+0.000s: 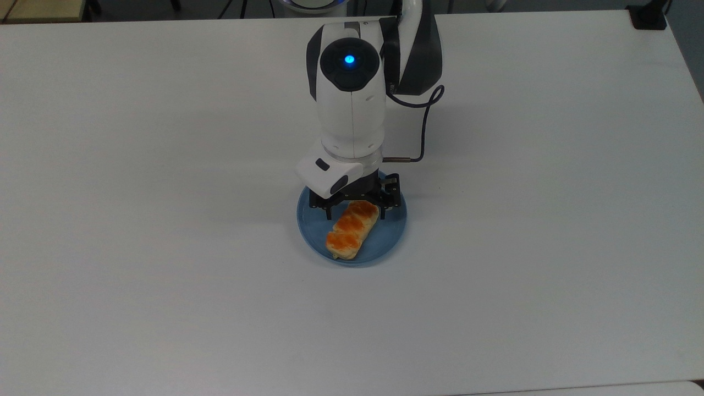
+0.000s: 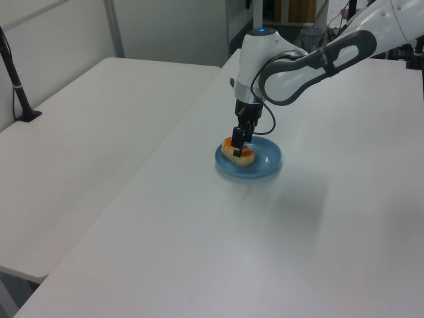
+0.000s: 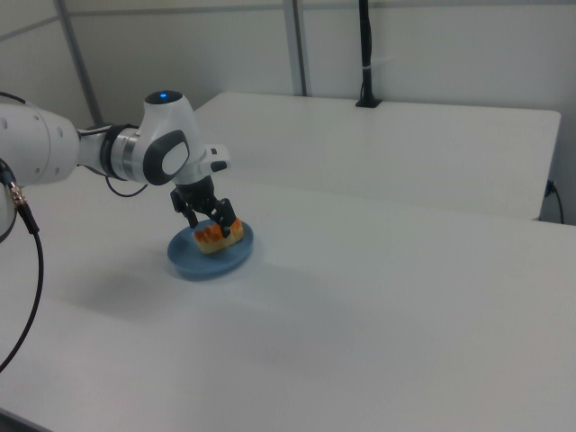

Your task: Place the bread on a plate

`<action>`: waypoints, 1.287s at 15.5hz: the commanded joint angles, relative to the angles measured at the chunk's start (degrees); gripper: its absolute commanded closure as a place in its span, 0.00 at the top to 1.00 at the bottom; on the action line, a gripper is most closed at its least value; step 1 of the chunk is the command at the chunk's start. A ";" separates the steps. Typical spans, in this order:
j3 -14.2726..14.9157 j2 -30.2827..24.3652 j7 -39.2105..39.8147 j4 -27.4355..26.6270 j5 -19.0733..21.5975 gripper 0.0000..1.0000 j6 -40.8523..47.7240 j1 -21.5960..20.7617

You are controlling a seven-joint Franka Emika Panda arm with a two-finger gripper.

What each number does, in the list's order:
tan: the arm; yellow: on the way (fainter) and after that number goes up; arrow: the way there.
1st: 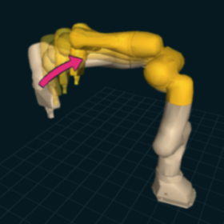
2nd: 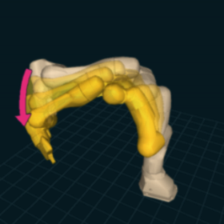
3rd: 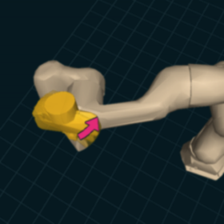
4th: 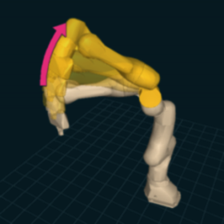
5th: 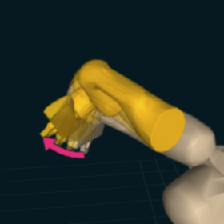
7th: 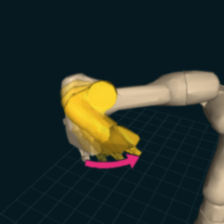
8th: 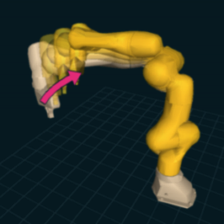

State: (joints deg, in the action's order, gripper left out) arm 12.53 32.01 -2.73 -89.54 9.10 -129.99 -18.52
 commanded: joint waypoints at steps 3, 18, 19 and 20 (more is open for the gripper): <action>0.48 -1.24 -1.75 0.77 -2.86 1.00 0.43 -0.90; -11.47 -27.00 -3.95 0.59 -13.75 1.00 37.09 16.93; -11.47 -27.00 -3.95 0.68 -13.67 1.00 37.00 17.20; -11.47 -27.00 -3.60 0.68 -13.32 1.00 36.91 17.29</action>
State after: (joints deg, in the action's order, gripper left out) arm 2.15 6.66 -5.47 -86.60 -3.58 -92.97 -2.59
